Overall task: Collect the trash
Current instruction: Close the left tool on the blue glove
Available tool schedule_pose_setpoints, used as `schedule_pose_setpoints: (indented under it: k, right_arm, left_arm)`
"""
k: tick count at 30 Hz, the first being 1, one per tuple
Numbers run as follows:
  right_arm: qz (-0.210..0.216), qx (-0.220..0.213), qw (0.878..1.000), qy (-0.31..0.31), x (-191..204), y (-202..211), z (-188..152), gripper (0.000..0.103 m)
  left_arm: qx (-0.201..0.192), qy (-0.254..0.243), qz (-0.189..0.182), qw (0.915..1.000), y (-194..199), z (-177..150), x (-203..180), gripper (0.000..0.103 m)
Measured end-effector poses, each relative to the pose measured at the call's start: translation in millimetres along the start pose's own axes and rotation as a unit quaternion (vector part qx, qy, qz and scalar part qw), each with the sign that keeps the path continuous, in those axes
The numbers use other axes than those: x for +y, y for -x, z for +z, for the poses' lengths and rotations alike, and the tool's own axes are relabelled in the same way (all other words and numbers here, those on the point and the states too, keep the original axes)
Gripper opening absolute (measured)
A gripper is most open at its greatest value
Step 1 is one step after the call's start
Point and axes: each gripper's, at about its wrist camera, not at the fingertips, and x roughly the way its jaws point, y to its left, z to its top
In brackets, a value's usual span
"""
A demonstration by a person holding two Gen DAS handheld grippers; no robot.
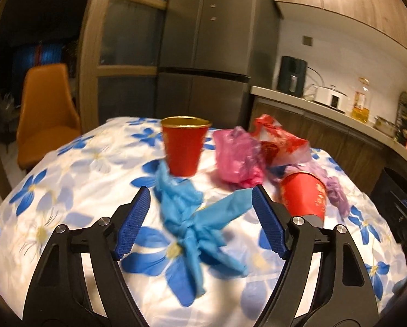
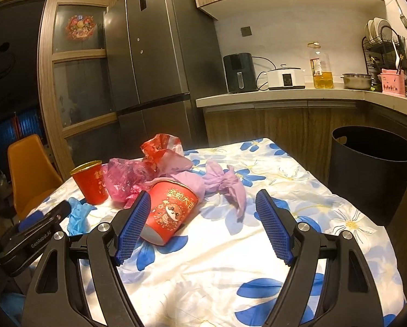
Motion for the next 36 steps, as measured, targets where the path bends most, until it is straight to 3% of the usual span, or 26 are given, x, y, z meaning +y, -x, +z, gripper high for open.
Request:
schedule_pose_setpoints:
  k: [7, 12, 13, 16, 21, 27, 30, 36]
  right_arm:
    - [-0.003, 0.003, 1.0, -0.001, 1.0, -5.4, 1.0, 0.077]
    - [-0.005, 0.007, 1.0, -0.007, -4.1, -8.4, 2.2, 0.077]
    - [-0.006, 0.007, 1.0, -0.008, -5.1, -8.5, 2.3, 0.077]
    - [-0.005, 0.006, 1.0, -0.01, -7.1, -8.2, 2.7, 0.077]
    - [-0.003, 0.007, 1.0, -0.012, -8.6, -8.1, 2.7, 0.077]
    - [0.006, 0.014, 1.0, -0.012, -6.9, -9.9, 0.7, 0.077]
    - [0.014, 0.024, 1.0, -0.009, -2.5, -13.6, -1.3, 0.077]
    - [0.028, 0.026, 0.999, 0.005, 10.2, -12.8, -4.1, 0.077]
  left_arm:
    - [0.062, -0.035, -0.013, 0.9974, -30.9, -1.1, -20.6, 0.039]
    - [0.073, -0.048, -0.025, 0.9959, -36.0, -0.6, -26.8, 0.004]
    - [0.075, -0.049, -0.027, 0.9956, -37.1, -0.8, -27.1, 0.001]
    - [0.073, -0.036, -0.039, 0.9959, -34.7, 1.1, -23.5, 0.0]
    - [0.038, 0.009, -0.07, 0.9968, -8.5, 18.8, -9.6, 0.0]
    - [-0.006, 0.036, -0.077, 0.9963, 27.3, 38.4, 5.1, 0.0]
    - [-0.004, 0.06, -0.092, 0.994, 32.6, 42.2, 14.4, 0.0]
    - [0.011, 0.063, -0.072, 0.9954, 34.3, 31.7, 30.8, 0.0]
